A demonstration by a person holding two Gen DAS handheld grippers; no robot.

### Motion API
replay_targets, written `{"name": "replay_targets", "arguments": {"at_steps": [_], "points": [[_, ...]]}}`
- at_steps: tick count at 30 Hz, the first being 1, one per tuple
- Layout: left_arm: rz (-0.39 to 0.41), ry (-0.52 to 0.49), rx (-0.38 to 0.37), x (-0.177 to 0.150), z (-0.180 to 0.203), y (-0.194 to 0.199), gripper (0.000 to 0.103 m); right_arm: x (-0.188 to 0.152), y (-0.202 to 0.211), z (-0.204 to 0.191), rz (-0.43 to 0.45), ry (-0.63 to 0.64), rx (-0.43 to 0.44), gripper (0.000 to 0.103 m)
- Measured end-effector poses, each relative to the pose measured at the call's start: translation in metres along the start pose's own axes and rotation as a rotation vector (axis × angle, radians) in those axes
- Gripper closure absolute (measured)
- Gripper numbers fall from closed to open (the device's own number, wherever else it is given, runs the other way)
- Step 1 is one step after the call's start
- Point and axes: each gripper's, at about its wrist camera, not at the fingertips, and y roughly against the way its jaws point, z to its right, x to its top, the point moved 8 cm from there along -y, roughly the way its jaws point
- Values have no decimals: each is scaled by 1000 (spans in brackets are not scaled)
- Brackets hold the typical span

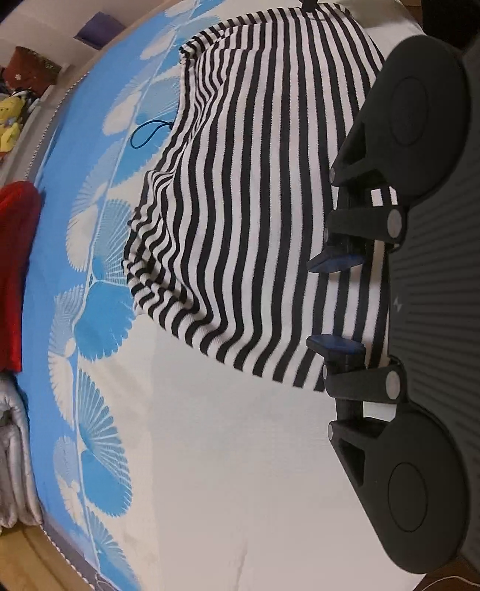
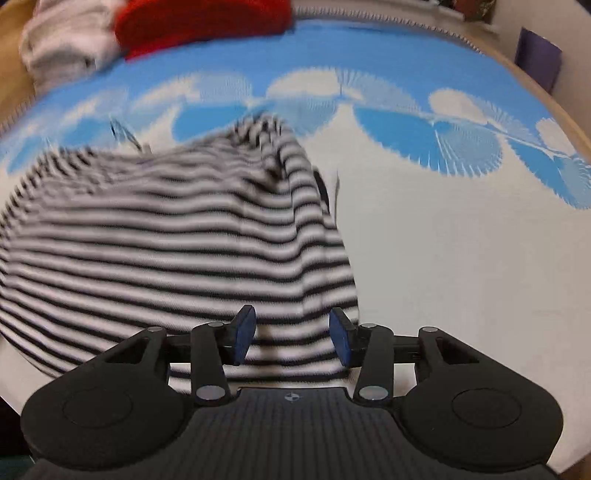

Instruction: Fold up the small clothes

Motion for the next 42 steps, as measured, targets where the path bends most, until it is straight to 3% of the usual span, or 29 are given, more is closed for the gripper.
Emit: {"name": "replay_targets", "arguments": {"at_steps": [15,18,21,24,27,36,42], "points": [[34,17,74,-5,-22,20,62,9,5,0,43,-37,1,56],[58,95,39,-7,-26,35,62,9,7,4,47,-56,7,56],[58,246,-2,-16,-35,42,62,8,12,7,61,-54,18,56],[40,409,-31,-34,-46,37,62,9,18,14,78,-64,26,56],[26,511,-38,-49,-52,29,62,9,22,26,85,-99,29,56],[-25,722,-75,-81,-52,-3,61,15,40,60,151,-214,48,56],[45,806,-110,-82,-56,-11,61,12,44,79,157,-263,44,56]]}}
